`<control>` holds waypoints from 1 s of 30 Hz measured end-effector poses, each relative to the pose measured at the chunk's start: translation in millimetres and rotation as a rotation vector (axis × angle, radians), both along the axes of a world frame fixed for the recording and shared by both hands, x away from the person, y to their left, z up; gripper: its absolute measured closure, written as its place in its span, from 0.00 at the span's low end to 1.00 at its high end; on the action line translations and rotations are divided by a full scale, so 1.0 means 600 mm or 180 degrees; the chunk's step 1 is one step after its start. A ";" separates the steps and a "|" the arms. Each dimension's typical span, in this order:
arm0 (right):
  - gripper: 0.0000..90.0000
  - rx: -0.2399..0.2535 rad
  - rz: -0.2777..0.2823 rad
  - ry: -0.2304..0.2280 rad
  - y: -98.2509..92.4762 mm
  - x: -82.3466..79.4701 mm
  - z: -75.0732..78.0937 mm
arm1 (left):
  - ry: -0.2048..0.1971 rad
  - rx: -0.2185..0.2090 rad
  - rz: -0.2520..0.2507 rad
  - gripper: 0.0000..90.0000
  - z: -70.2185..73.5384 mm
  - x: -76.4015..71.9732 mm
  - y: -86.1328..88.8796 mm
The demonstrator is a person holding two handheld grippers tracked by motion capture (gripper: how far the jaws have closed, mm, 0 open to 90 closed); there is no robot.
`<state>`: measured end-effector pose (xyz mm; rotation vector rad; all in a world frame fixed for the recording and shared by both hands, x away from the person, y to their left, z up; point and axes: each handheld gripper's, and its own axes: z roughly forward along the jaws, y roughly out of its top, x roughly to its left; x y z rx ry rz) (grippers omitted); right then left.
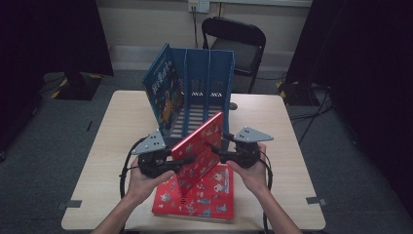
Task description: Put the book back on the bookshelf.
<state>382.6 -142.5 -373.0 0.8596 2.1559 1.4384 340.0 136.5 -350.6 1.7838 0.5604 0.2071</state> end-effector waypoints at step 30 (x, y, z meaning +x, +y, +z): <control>0.15 0.0106 0.0242 -0.0048 -0.022 -0.030 0.008 | -0.0025 -0.0120 -0.0323 0.49 0.043 -0.034 -0.031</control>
